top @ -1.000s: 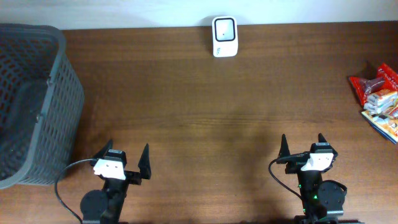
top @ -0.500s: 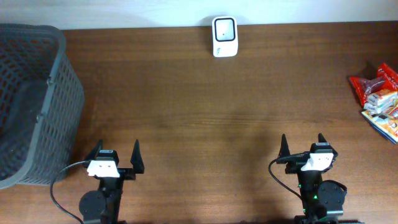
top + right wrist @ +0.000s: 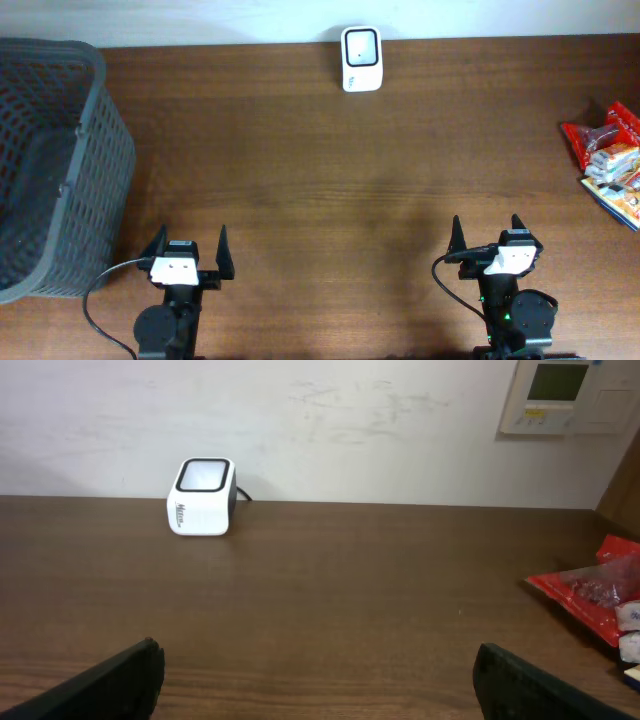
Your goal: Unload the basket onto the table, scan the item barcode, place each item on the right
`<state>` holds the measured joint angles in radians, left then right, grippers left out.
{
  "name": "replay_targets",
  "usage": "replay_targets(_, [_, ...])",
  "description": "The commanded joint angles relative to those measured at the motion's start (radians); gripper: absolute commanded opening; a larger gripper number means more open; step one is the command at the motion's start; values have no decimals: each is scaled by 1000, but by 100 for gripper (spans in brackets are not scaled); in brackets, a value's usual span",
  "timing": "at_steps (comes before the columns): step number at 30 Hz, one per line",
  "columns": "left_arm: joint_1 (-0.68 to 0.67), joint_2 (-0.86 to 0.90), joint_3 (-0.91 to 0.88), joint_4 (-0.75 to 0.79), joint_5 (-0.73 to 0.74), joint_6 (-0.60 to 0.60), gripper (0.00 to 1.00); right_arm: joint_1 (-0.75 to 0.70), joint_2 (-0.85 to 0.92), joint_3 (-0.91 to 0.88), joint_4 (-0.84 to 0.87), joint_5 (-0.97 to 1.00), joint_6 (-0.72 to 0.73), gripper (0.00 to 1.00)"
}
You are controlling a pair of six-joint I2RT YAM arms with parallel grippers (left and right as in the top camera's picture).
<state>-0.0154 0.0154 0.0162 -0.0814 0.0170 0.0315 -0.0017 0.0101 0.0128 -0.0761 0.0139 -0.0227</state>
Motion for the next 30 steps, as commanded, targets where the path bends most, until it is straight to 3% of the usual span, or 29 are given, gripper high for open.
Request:
replay_targets(1, [-4, -10, -8, -2, -19, 34, 99, 8, -7, -7, -5, -2, 8, 98])
replay_targets(6, [-4, -10, -8, -2, -9, 29, 99, 8, -7, -7, -5, -2, 8, 98])
replay_targets(10, [-4, -10, -8, -2, -15, -46, 99, 8, -7, -7, -5, -2, 8, 98])
replay_targets(30, [-4, -10, -8, 2, -62, -8, 99, 8, -7, -7, -5, -2, 8, 98])
